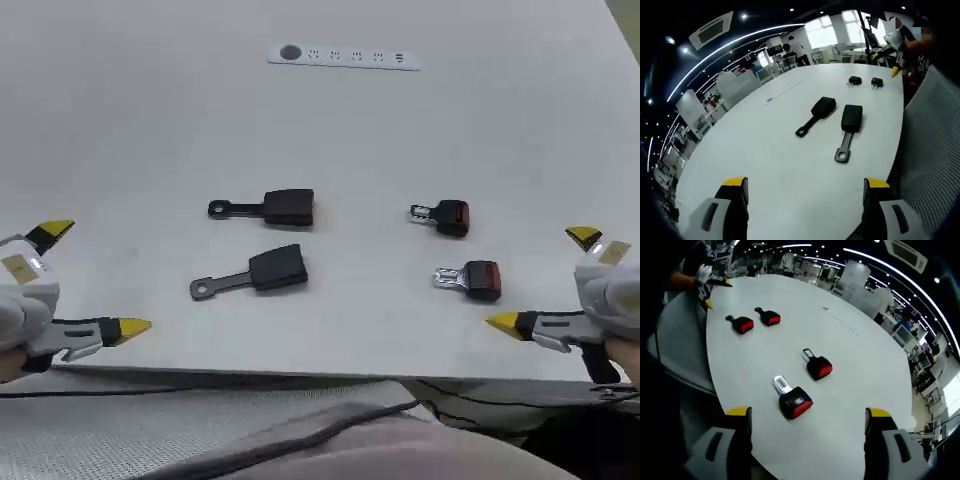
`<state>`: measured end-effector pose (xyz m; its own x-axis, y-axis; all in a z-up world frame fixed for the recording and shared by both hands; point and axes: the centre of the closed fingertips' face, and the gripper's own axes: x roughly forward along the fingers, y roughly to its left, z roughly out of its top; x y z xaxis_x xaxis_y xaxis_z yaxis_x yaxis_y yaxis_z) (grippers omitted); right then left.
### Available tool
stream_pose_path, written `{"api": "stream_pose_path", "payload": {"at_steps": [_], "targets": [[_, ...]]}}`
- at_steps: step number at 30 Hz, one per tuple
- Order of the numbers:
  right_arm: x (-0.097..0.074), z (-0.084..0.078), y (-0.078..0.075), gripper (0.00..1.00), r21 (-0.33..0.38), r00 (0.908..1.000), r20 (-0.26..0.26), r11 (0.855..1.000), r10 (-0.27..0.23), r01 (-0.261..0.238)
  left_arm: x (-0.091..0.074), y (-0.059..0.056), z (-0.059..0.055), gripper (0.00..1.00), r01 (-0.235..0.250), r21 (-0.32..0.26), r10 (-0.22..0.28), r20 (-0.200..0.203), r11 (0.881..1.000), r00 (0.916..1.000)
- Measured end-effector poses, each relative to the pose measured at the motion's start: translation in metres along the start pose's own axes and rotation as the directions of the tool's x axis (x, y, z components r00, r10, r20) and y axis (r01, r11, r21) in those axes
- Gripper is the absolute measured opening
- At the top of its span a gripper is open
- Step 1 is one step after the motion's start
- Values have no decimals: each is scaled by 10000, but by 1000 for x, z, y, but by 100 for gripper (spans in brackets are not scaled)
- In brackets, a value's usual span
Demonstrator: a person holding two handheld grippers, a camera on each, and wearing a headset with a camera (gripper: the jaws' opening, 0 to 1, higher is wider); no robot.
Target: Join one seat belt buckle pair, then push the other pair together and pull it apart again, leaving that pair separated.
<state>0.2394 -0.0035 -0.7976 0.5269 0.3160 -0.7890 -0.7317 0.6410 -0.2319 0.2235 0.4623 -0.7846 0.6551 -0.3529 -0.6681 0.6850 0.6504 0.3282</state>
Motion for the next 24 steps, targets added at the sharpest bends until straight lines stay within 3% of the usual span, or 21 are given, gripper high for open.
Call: {"api": "stream_pose_path", "payload": {"at_steps": [2, 5, 8, 10, 14, 18, 20, 22, 24], "targets": [[-1, 3, 3, 95, -97, 10000, 46, 9999, 77, -76, -1, 2, 0, 96, -46, -66, 46, 19, 10000, 10000], [1, 1, 9, 92, -14, 9978, -39, 9978, 666, -666, -1, 3, -1, 96, -94, -127, 94, -3, 9999, 10000], [2, -1, 2, 89, -281, 9991, -121, 9987, 414, -417, 0, 2, -1, 96, -63, -82, 63, -6, 9999, 10000], [1, 1, -9, 94, -248, 9998, 34, 9995, -203, 204, -1, 4, 2, 96, -110, -223, 113, 134, 9997, 9998], [8, 9, 4, 92, 427, 9986, 498, 9989, 171, -192, -2, 7, 1, 96, -236, -324, 241, 144, 9992, 9996], [16, 8, 13, 99, 17, 9991, 417, 9999, 120, -120, -2, 7, 2, 96, -261, -249, 265, 144, 9993, 9995], [16, 9, 11, 100, 59, 9984, 560, 10000, 75, -78, -2, 8, 2, 97, -236, -404, 244, 189, 9989, 9995], [15, 11, 9, 100, 107, 9976, 674, 9998, 144, -151, -2, 7, 7, 100, -92, -935, 142, 523, 9956, 9985], [13, 10, 7, 100, 214, 9983, 561, 9996, 153, -165, -4, 11, 7, 100, -211, -924, 258, 501, 9955, 9984]]}}
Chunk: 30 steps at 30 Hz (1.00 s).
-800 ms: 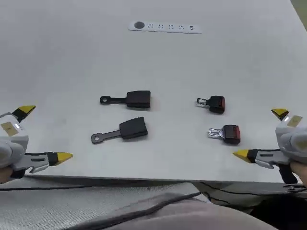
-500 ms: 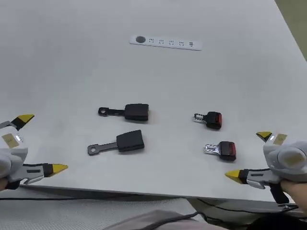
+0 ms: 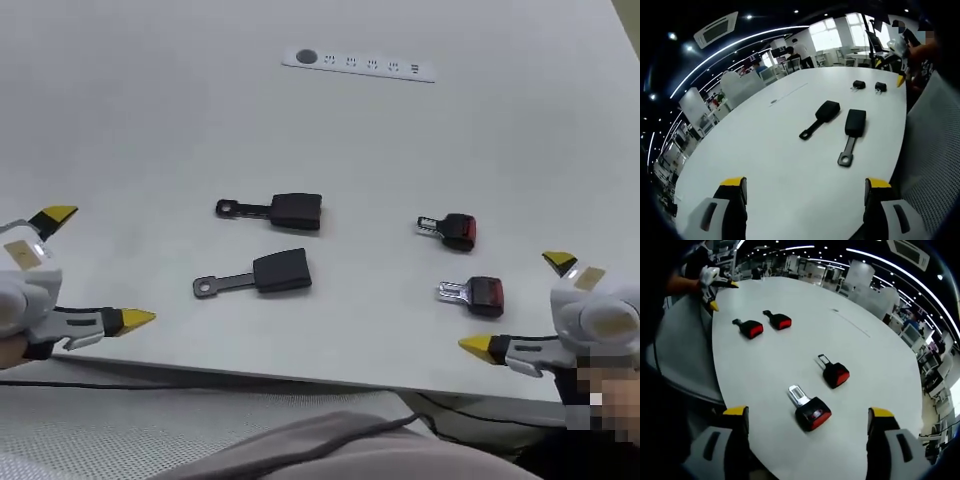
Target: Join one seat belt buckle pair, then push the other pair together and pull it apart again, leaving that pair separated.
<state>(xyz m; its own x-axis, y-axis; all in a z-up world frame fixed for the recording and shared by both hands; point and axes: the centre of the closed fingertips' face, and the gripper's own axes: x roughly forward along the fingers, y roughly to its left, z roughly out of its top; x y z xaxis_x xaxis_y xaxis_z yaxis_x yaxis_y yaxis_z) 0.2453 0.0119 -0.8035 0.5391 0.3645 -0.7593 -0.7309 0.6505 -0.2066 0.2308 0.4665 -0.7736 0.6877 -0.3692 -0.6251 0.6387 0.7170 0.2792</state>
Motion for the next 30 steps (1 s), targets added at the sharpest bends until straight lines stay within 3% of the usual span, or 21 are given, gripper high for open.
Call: {"api": "stream_pose_path", "payload": {"at_steps": [5, 14, 16, 21, 24, 26, 28, 30], "targets": [[-6, -11, -11, 99, 52, 9990, -402, 9998, -188, 190, 0, 1, -1, 99, -138, 139, 139, -81, 9998, 9999], [-18, -7, -17, 98, -132, 9990, -164, 9991, -414, 412, -1, 8, 1, 96, -401, 17, 400, 64, 9992, 9992], [-18, -9, -18, 98, -201, 9988, -242, 9989, -425, 420, -2, 6, 5, 96, -329, -197, 334, 247, 9993, 9991], [-23, -5, -17, 98, 31, 9980, -429, 9989, -467, 469, -1, 5, 3, 96, -284, -202, 288, 208, 9994, 9994], [-23, 5, -17, 94, -222, 9989, 73, 9987, -459, 460, -1, 1, 6, 93, -126, -141, 130, 300, 9998, 9995], [-17, -2, -11, 91, -124, 9995, -188, 9996, -243, 241, 0, -4, 6, 90, 60, -46, -59, 278, 10000, 9996], [-14, -12, -5, 91, -645, 9975, -672, 9978, -218, 175, 3, -9, 3, 90, 261, 141, -262, 89, 9996, 9996], [-14, -14, -4, 92, -1089, 9963, -758, 9936, -395, 311, 3, -11, 3, 90, 313, 226, -314, 46, 9993, 9995]]}}
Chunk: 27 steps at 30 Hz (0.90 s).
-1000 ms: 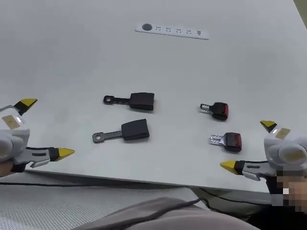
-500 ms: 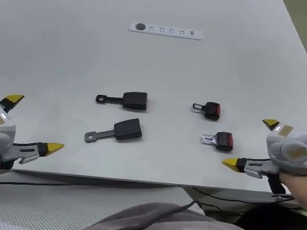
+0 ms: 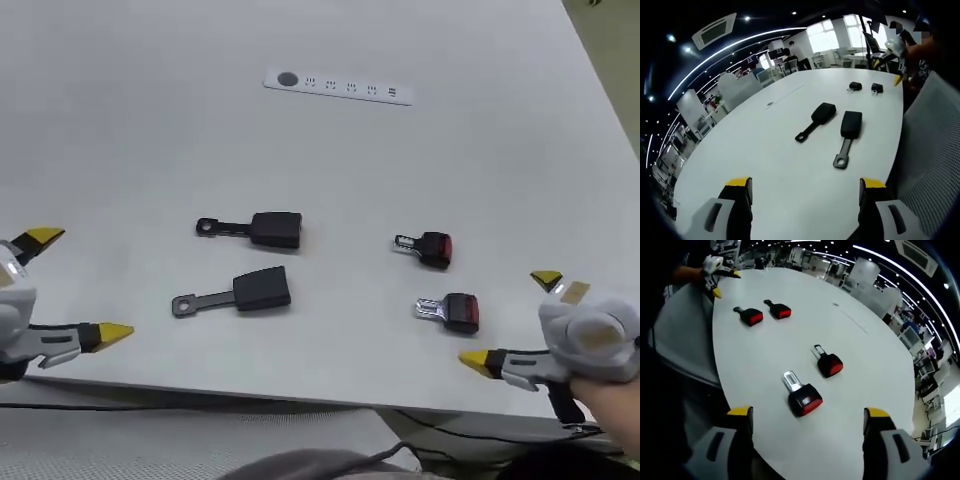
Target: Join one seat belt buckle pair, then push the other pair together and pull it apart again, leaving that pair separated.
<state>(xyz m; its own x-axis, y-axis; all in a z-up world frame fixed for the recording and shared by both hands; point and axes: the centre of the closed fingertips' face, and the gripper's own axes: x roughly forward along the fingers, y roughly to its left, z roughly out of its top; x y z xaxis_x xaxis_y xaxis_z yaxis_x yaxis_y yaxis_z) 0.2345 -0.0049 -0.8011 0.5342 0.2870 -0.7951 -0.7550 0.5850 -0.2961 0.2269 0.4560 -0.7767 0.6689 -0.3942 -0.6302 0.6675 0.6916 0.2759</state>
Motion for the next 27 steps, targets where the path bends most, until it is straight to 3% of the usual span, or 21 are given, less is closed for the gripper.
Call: {"api": "stream_pose_path", "payload": {"at_steps": [5, 6, 9, 12, 17, 22, 23, 25, 27], "targets": [[-2, 4, 13, 96, 405, 9981, 544, 9987, 298, -320, 0, 3, 0, 90, -68, -73, 69, 19, 9999, 10000], [-4, 9, 16, 99, 441, 9952, 893, 9981, 401, -441, -1, 3, 0, 90, -72, -85, 72, 26, 9999, 10000], [-6, 13, 17, 100, 813, 9904, 1268, 9945, 556, -662, 0, 2, -1, 91, -48, -64, 48, -17, 10000, 10000], [-3, 12, 14, 100, 867, 9911, 1237, 9944, 490, -600, 1, 2, -3, 98, -67, 95, 68, -89, 9999, 9999], [6, 9, 13, 100, 678, 9966, 723, 9967, 404, -453, 2, 1, -4, 100, -18, 160, 21, -170, 9999, 9999], [9, 22, 18, 96, 689, 9948, 918, 9963, 445, -509, 3, -3, -9, 98, 98, 327, -83, -476, 9994, 9988], [9, 25, 20, 95, 926, 9948, 901, 9942, 470, -553, 2, -3, -9, 97, 81, 393, -62, -480, 9992, 9988], [8, 38, 24, 94, 1554, 9884, 1404, 9847, 572, -791, 2, -3, -9, 97, 67, 384, -49, -474, 9992, 9989], [7, 43, 19, 94, 1669, 9886, 1451, 9839, 393, -636, 2, -3, -9, 96, 60, 351, -42, -500, 9994, 9987]]}}
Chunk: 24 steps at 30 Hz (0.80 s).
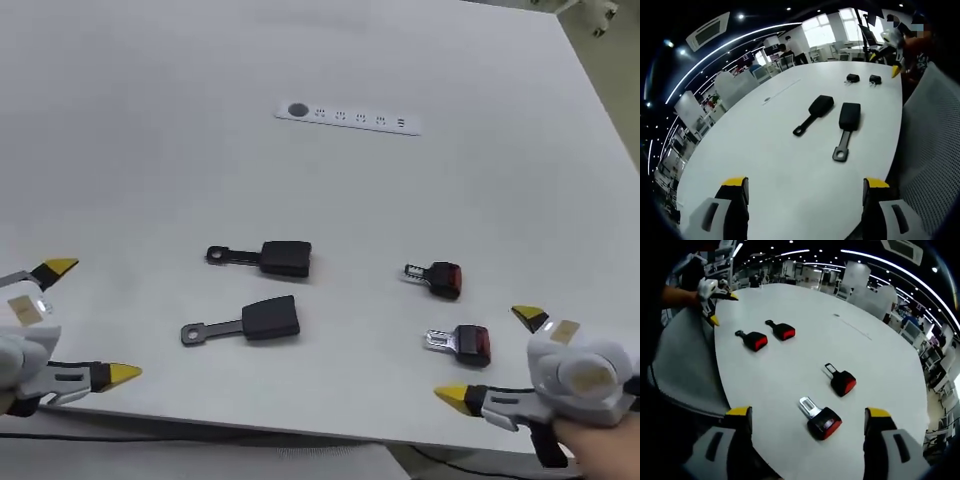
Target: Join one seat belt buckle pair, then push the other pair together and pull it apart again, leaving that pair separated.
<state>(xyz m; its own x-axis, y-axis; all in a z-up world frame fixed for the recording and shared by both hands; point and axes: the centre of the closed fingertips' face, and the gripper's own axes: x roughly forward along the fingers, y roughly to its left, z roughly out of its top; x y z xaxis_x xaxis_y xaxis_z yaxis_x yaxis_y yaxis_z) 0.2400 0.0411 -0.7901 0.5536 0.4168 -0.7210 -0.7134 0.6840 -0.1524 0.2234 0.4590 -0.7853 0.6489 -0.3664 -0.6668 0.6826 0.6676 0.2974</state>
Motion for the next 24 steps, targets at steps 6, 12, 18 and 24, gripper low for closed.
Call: {"api": "stream_pose_path", "payload": {"at_steps": [6, 12, 18, 24], "targets": [[-8, 1, -7, 75, -112, 9998, -196, 9999, 94, -96, 0, -8, -2, 88, 202, 320, -194, -249, 9993, 9995], [-14, 9, -27, 76, -133, 9988, 347, 9993, -343, 348, 0, -14, -2, 86, 453, 604, -425, -484, 9971, 9979], [-24, 10, -34, 77, -217, 9976, 552, 9988, -421, 434, -2, -13, -3, 73, 586, 643, -503, -1230, 9962, 9911], [-28, 7, -38, 77, -189, 9973, 700, 9995, -230, 243, 15, -23, 22, 68, 1134, 1651, -867, -1612, 9797, 9831]]}}
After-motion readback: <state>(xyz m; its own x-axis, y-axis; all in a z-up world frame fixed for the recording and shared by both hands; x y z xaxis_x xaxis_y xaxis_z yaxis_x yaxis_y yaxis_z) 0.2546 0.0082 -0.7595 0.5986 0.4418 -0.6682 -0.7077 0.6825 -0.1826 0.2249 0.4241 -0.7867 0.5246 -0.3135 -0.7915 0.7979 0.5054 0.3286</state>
